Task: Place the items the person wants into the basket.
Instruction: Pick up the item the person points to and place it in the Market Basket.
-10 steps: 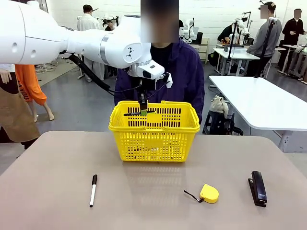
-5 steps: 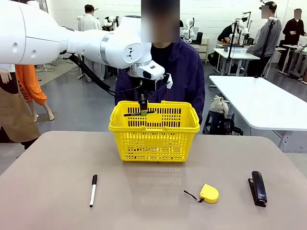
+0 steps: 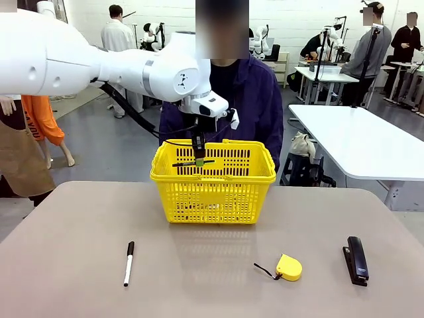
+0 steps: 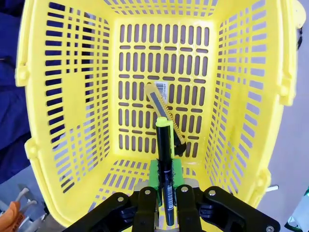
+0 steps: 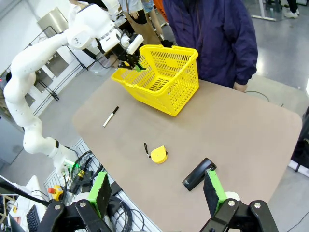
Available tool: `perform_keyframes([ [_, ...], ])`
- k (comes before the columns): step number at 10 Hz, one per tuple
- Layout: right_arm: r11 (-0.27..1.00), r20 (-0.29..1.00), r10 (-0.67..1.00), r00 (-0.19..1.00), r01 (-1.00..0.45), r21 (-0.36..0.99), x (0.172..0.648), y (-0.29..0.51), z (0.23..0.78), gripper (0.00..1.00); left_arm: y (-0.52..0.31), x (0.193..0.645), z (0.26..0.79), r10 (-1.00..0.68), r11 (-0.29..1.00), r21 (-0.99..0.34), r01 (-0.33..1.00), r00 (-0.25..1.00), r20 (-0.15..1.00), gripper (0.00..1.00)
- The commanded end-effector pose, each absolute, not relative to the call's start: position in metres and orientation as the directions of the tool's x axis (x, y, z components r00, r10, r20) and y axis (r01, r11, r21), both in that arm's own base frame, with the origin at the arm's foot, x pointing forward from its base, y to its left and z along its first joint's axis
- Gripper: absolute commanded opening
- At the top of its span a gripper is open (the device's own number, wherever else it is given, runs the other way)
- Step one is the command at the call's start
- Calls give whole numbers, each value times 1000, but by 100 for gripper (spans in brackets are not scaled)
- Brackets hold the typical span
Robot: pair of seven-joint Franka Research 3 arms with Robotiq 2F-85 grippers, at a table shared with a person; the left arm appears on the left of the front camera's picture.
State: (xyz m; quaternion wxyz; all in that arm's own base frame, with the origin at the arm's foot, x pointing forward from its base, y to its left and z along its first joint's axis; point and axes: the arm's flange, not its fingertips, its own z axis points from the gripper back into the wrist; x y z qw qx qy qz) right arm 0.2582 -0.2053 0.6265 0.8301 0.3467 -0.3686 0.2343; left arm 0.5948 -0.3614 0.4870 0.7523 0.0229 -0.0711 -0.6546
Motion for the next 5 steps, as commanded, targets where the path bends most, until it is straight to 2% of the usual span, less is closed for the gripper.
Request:
perform_keyframes([
  [1, 634, 792, 121, 598, -661, 402, 260, -204, 625, 100, -373, 615, 477, -993, 104, 71, 992, 100, 64, 12],
  [5, 634, 792, 121, 598, -661, 402, 260, -204, 625, 100, -386, 638, 445, -996, 91, -8, 996, 91, 25, 12],
])
